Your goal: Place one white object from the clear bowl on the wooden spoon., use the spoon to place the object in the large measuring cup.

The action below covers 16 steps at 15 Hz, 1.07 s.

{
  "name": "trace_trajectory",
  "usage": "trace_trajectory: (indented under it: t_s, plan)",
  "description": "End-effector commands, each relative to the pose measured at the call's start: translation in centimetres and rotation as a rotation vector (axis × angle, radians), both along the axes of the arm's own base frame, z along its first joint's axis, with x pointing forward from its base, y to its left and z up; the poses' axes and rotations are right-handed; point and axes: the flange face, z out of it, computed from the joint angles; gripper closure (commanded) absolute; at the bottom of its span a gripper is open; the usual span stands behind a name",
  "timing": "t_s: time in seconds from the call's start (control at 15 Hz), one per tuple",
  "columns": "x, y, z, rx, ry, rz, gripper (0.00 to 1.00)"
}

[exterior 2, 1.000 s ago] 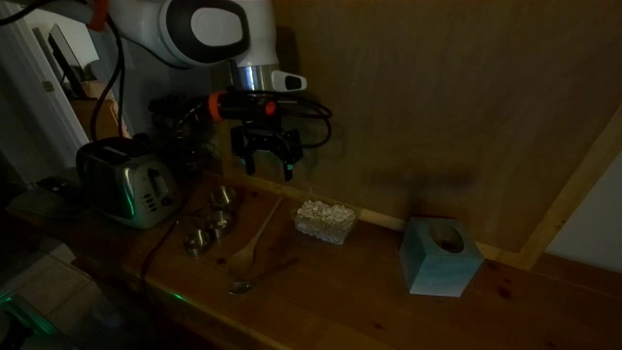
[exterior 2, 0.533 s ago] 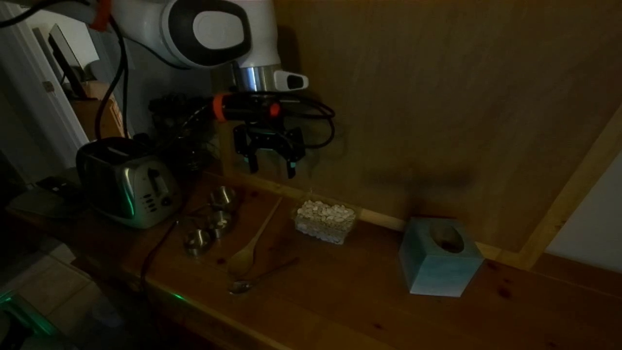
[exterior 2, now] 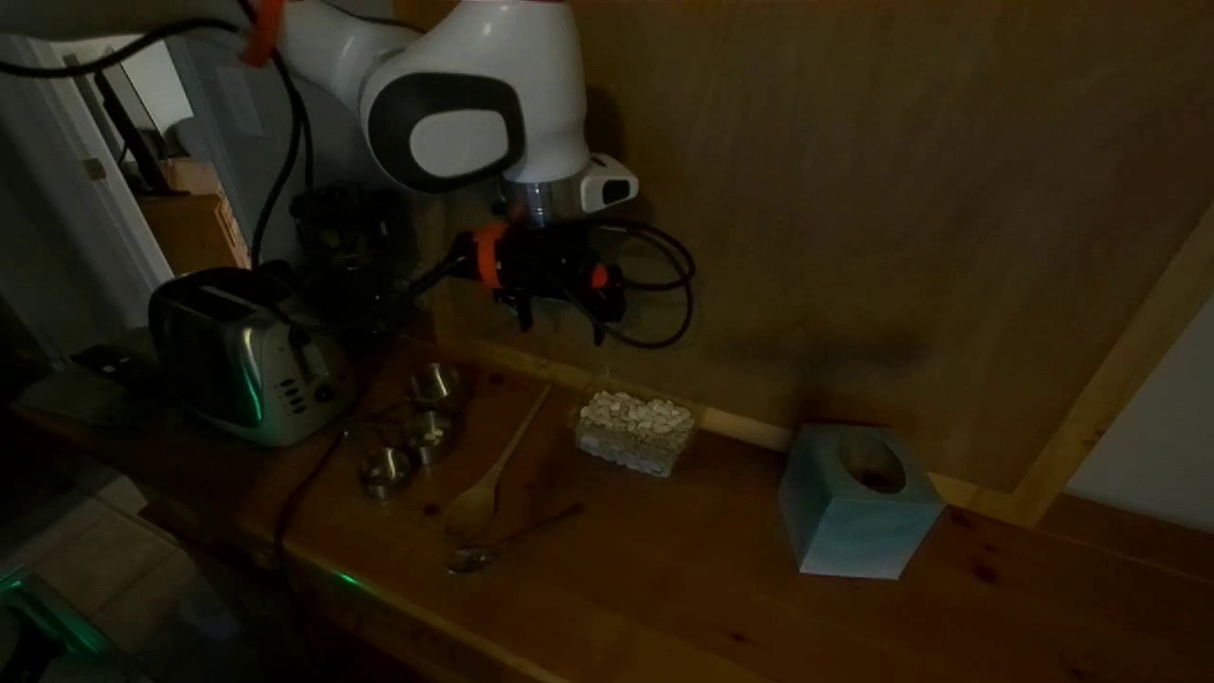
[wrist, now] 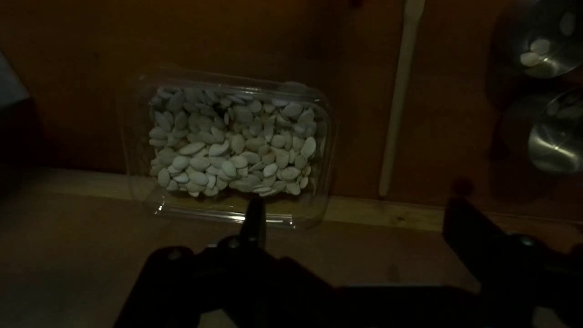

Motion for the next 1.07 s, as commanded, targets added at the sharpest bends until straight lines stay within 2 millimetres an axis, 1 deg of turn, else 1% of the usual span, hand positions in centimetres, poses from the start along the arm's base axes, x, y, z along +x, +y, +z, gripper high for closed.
trace_trajectory:
  t_s: [0.0,0.13,0.27,0.4,0.53,0.67,0.8,1.0]
  plan:
    - [0.0,-0.7,-0.2,0.012,-0.026,0.007,0.00]
    - [-0.2,-1.7,-0.7,0.015,-0.049,0.012,0.00]
    - [-0.2,-1.9,-0.9,0.017,-0.050,0.012,0.00]
    - [0.5,-4.4,-2.7,-0.012,-0.067,-0.113,0.00]
    - [0.7,-5.4,-4.3,-0.029,-0.090,-0.150,0.00]
    - [1.0,-6.3,-6.2,-0.055,-0.105,-0.162,0.00]
    - [0.9,-6.6,-8.4,-0.062,-0.083,-0.163,0.00]
    - [1.3,-6.7,-10.4,-0.042,-0.061,-0.167,0.00]
